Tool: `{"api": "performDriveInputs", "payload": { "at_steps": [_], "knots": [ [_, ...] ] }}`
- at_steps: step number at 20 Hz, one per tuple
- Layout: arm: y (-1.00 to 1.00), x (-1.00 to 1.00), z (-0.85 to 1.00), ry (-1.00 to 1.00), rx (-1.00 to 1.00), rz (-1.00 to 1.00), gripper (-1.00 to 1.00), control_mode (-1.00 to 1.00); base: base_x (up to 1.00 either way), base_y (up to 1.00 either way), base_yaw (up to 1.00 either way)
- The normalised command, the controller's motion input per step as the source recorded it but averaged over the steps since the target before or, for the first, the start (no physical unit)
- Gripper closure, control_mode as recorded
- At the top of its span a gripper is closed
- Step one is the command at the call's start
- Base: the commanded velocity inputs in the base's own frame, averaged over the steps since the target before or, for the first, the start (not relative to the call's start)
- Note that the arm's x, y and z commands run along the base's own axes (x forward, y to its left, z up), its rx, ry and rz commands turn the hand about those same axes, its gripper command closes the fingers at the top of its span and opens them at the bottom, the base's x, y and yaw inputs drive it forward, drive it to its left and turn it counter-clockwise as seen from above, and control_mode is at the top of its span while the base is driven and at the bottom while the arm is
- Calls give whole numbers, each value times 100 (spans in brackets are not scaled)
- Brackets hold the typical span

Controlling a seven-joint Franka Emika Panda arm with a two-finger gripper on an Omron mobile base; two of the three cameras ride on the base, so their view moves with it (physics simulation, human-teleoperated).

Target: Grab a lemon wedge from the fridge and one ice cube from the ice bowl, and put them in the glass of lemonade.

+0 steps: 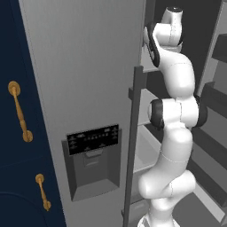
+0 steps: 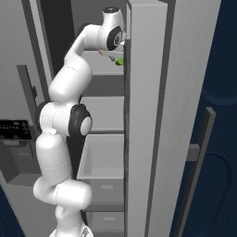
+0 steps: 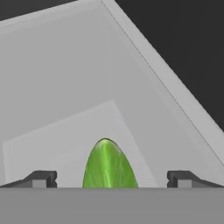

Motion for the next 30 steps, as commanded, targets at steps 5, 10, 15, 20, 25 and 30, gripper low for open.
{"api": "performDriveInputs", "payload": {
  "at_steps": [5,10,15,20,25,30],
  "knots": [
    [0,0,-25,3,0,0,100,-100,0,0,0],
    [0,0,-18,5,0,0,100,-100,0,0,0],
    [0,0,-3,3,2,0,100,-100,0,0,0],
    [0,-31,-8,0,3,0,100,-100,0,0,0],
    [9,-79,-12,0,5,0,100,-100,0,0,0],
    [19,-49,-3,0,1,0,100,-100,0,0,0]
  ]
}}
